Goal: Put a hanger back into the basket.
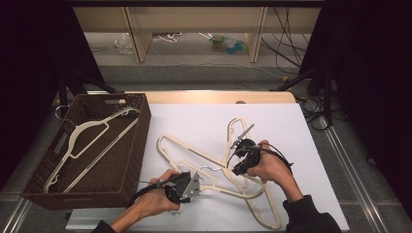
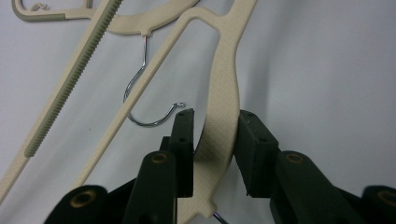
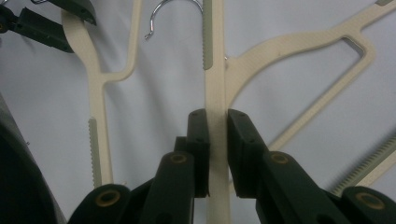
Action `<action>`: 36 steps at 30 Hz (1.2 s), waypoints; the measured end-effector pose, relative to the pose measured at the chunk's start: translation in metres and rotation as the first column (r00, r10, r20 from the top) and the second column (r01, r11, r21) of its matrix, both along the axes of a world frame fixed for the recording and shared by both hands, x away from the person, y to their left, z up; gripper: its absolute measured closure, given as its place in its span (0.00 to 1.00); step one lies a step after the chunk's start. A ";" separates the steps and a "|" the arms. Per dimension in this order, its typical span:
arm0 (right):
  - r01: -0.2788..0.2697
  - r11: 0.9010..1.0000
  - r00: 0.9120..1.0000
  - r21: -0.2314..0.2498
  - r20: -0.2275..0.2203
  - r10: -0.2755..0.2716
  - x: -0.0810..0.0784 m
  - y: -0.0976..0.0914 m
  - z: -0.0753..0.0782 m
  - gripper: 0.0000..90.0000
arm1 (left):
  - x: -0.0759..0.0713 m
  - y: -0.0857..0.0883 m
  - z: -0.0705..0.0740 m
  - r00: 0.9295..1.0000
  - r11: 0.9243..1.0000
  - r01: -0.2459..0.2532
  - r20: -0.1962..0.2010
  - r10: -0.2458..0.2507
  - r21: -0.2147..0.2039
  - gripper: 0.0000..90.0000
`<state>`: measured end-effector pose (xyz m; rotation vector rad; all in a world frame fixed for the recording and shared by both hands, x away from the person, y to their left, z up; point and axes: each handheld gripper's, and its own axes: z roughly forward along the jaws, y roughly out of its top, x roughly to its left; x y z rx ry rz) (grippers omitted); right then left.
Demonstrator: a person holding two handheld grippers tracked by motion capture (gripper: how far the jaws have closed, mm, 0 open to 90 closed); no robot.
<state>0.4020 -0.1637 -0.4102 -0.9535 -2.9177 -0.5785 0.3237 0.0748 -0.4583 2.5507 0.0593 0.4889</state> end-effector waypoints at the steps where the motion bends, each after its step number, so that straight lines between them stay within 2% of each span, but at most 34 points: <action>1: -0.004 1.000 1.000 0.006 -0.003 0.004 0.000 -0.001 0.000 0.89 | 0.000 0.000 0.002 1.000 1.000 0.007 -0.010 -0.007 0.003 0.78; 6: -0.019 1.000 1.000 0.013 -0.016 0.020 0.001 -0.004 -0.001 0.88 | 0.001 -0.003 0.015 0.998 0.999 0.031 -0.050 -0.030 0.023 0.80; 8: -0.019 1.000 1.000 0.012 -0.018 0.020 0.001 -0.005 -0.002 0.88 | 0.002 -0.004 0.018 0.998 0.999 0.034 -0.046 -0.033 0.016 0.80; 11: -0.021 1.000 0.999 0.013 -0.027 0.021 0.002 -0.007 -0.005 0.88 | 0.003 -0.006 0.022 0.997 0.999 0.041 -0.062 -0.039 0.034 0.81; 16: -0.012 0.999 0.998 0.034 -0.068 0.014 0.004 -0.013 -0.013 0.87 | 0.005 -0.012 0.031 0.994 0.998 0.039 -0.102 -0.034 0.051 0.81; 17: -0.012 0.999 0.998 0.034 -0.068 0.014 0.004 -0.013 -0.013 0.87 | 0.005 -0.014 0.032 0.993 0.999 0.031 -0.115 -0.027 0.039 0.81; 18: -0.008 0.999 0.998 0.036 -0.067 0.010 0.004 -0.013 -0.014 0.87 | 0.006 -0.015 0.035 0.992 0.997 0.042 -0.121 -0.034 0.058 0.81; 22: 0.007 0.999 0.996 0.038 -0.085 -0.004 0.006 -0.016 -0.019 0.85 | 0.010 -0.021 0.038 0.985 0.997 0.038 -0.169 -0.027 0.062 0.81; 23: 0.007 0.999 0.996 0.038 -0.085 -0.004 0.006 -0.016 -0.019 0.85 | 0.012 -0.022 0.040 0.985 0.995 0.054 -0.169 -0.038 0.087 0.81; 24: 0.011 0.999 0.996 0.036 -0.085 -0.008 0.006 -0.017 -0.020 0.84 | 0.012 -0.023 0.040 0.983 0.996 0.044 -0.183 -0.030 0.073 0.82; 26: 0.026 0.999 0.996 0.036 -0.083 -0.022 0.006 -0.017 -0.020 0.79 | 0.015 -0.025 0.043 0.982 0.995 0.051 -0.187 -0.034 0.086 0.82; 27: 0.044 0.998 0.996 0.037 -0.080 -0.041 0.006 -0.018 -0.018 0.78 | 0.015 -0.026 0.043 0.979 0.997 0.041 -0.200 -0.026 0.070 0.82; 29: 0.044 0.998 0.996 0.039 -0.075 -0.041 0.006 -0.018 -0.018 0.78 | 0.017 -0.028 0.045 0.978 0.994 0.059 -0.206 -0.039 0.092 0.82; 30: 0.054 0.998 0.996 0.041 -0.078 -0.051 0.006 -0.020 -0.018 0.75 | 0.018 -0.028 0.046 0.977 0.993 0.064 -0.207 -0.042 0.102 0.83; 32: 0.062 0.997 0.996 0.042 -0.069 -0.059 0.006 -0.020 -0.018 0.74 | 0.019 -0.029 0.048 0.976 0.993 0.057 -0.214 -0.034 0.102 0.83; 33: 0.065 0.997 0.996 0.048 -0.058 -0.062 0.006 -0.022 -0.016 0.74 | 0.019 -0.030 0.049 0.976 0.996 0.042 -0.218 -0.023 0.083 0.83; 36: 0.065 0.995 0.998 0.077 -0.030 -0.063 0.002 -0.023 -0.007 0.72 | 0.022 -0.029 0.054 0.971 0.997 0.040 -0.237 -0.023 0.070 0.86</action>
